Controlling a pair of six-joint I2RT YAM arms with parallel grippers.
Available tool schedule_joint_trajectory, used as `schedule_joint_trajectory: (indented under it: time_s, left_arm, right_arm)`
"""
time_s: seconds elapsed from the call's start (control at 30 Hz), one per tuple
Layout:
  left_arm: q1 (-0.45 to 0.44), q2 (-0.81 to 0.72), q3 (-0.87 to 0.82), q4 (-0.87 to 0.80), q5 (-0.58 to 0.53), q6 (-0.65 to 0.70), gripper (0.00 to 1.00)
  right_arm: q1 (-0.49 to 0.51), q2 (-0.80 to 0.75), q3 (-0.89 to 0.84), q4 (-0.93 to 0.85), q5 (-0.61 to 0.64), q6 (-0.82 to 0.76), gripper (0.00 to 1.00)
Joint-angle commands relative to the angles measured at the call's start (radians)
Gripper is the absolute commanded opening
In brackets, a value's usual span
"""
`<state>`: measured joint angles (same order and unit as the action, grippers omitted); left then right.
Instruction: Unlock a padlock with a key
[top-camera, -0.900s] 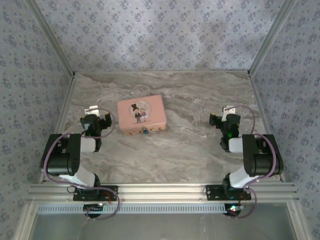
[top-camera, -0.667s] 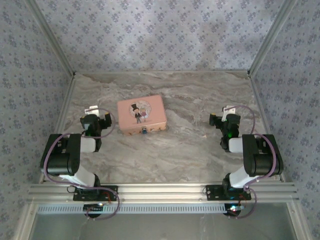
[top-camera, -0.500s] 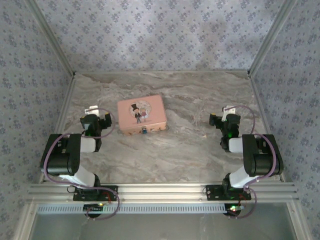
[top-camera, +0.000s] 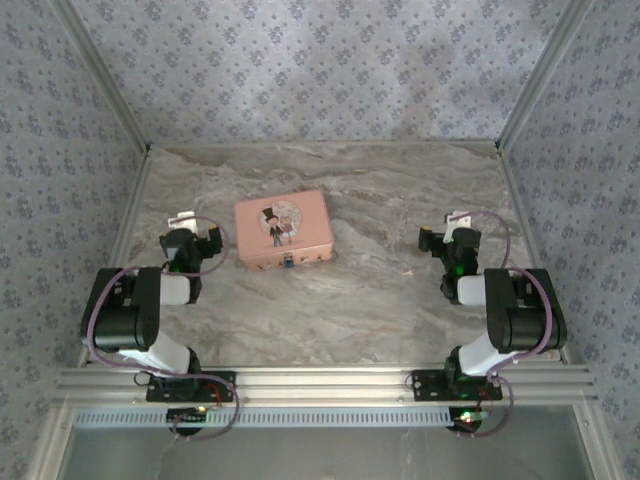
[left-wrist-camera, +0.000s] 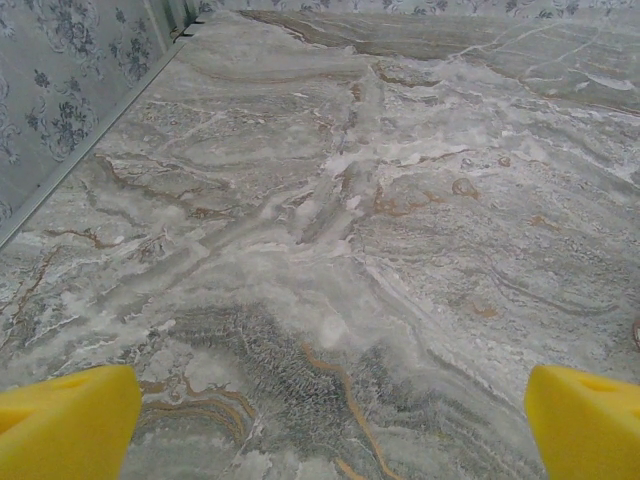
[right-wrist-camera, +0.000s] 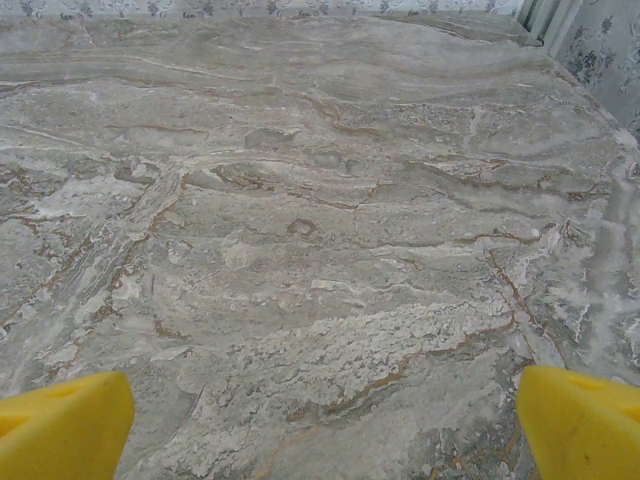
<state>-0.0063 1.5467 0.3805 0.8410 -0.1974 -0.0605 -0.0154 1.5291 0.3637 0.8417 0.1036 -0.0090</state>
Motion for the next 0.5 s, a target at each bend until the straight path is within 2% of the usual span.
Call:
schedule_joint_trajectory:
  time_s: [0.0, 0.1, 0.23, 0.33, 0.37, 0.4, 0.47]
  left_arm:
    - [0.006, -0.033, 0.013, 0.005, 0.0, -0.005, 0.98]
    - [0.006, -0.126, 0.072, -0.184, -0.054, -0.025, 0.98]
    - [0.01, -0.224, 0.172, -0.44, -0.083, -0.089, 0.98]
    - [0.046, -0.267, 0.255, -0.649, -0.068, -0.364, 0.98]
    - [0.071, -0.264, 0.285, -0.715, -0.02, -0.465, 0.98]
    - [0.096, -0.257, 0.305, -0.738, 0.086, -0.488, 0.98]
    - [0.104, -0.237, 0.343, -0.788, 0.205, -0.514, 0.98]
  right_arm:
    - [-0.004, -0.048, 0.028, -0.05, -0.013, -0.004, 1.0]
    - [0.0, -0.164, 0.096, -0.277, 0.019, 0.011, 1.0]
    - [-0.004, -0.298, 0.152, -0.428, -0.003, 0.084, 1.0]
    - [-0.01, -0.344, 0.227, -0.563, -0.023, 0.246, 1.0]
    - [-0.015, -0.344, 0.268, -0.679, 0.003, 0.382, 1.0]
    - [-0.031, -0.329, 0.309, -0.776, -0.028, 0.502, 1.0]
    - [-0.091, -0.276, 0.353, -0.783, -0.244, 0.513, 1.0]
